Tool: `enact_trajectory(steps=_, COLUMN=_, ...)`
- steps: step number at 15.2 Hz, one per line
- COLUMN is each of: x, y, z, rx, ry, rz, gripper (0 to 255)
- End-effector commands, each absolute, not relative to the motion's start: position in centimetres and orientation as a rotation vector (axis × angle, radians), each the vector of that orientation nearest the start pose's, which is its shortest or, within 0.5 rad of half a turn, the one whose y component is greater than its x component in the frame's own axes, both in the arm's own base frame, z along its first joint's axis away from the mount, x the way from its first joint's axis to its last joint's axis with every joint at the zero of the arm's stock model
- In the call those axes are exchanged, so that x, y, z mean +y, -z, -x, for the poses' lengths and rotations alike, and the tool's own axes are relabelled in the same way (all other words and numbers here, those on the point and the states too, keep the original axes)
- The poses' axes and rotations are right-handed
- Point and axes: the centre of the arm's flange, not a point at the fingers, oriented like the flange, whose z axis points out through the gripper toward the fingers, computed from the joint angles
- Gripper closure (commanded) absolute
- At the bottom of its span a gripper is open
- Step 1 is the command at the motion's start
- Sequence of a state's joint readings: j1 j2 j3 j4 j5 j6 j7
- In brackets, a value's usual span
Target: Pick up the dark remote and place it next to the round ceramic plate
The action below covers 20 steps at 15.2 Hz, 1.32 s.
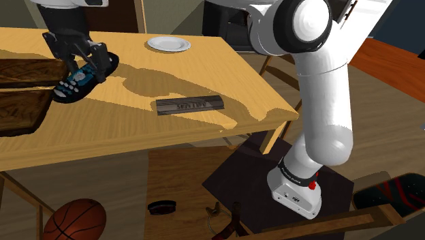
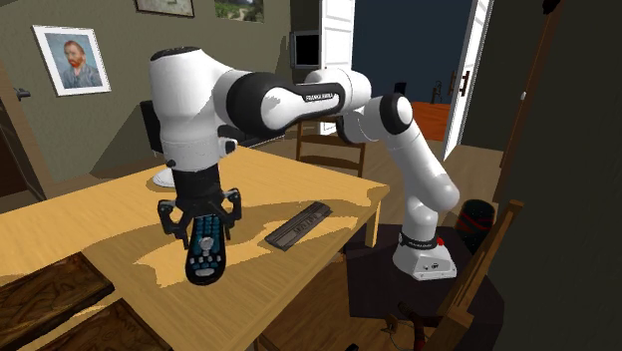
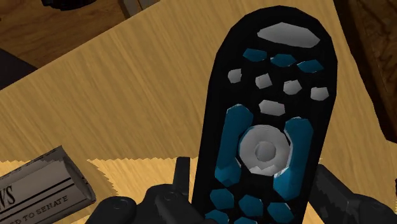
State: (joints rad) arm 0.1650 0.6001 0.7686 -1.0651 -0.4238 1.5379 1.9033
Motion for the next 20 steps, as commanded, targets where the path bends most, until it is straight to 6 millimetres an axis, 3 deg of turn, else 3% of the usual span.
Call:
enact_trajectory(steps=1, x=41.3, y=-55.6, z=-56.1, rx=1.617, ry=0.035, rz=2.684, gripper=255)
enact_trajectory(steps=20, x=17.5, y=-55.7, z=-64.1, rx=1.617, ry=0.035, rz=2.684, gripper=255)
